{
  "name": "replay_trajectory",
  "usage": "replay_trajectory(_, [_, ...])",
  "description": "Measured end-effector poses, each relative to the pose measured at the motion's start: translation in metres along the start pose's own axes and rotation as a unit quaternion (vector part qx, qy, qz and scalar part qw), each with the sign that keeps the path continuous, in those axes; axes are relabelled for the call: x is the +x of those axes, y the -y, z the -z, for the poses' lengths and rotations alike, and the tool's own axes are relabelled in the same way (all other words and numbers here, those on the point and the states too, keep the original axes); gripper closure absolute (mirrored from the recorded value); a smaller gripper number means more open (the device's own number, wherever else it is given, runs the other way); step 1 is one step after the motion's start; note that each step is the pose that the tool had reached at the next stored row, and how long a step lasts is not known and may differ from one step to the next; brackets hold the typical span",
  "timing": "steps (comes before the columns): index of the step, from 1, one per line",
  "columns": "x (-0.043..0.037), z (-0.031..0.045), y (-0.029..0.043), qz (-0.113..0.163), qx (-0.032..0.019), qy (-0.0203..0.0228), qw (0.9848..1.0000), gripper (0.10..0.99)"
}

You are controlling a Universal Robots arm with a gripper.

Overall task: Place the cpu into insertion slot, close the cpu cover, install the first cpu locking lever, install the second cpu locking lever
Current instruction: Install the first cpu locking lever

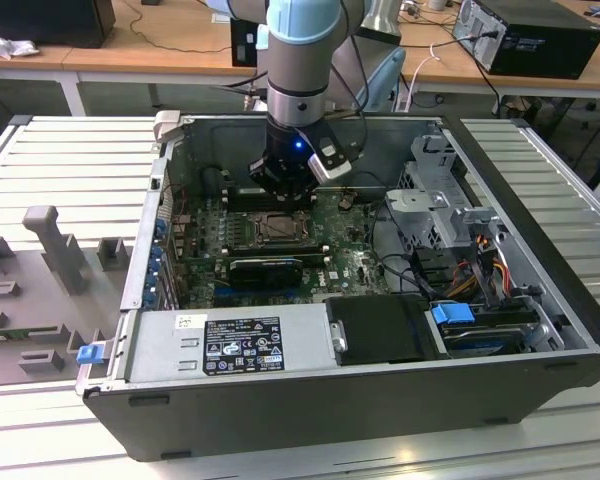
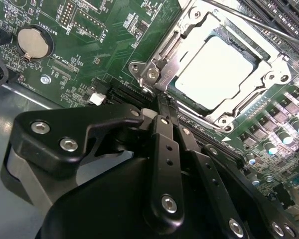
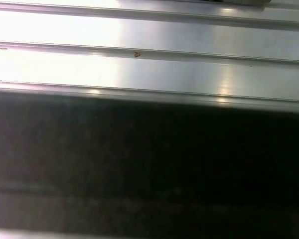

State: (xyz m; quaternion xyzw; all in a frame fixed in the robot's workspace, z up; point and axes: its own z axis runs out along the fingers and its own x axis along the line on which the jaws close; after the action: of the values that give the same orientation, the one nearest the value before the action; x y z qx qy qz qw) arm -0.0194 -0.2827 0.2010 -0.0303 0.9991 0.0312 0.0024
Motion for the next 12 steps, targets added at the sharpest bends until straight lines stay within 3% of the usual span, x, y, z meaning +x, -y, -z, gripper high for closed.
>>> replay_trajectory(5, [-0.0001,0.0051,-0.0003,0.000,-0.0002,0.0001,1.0000,0.980])
replay_trajectory(9, [-0.0002,0.0205,-0.0013,0.000,-0.0001,0.0001,1.0000,0.980])
replay_trajectory(12, [-0.0002,0.0210,-0.0005,0.000,-0.0001,0.0000,1.0000,0.980])
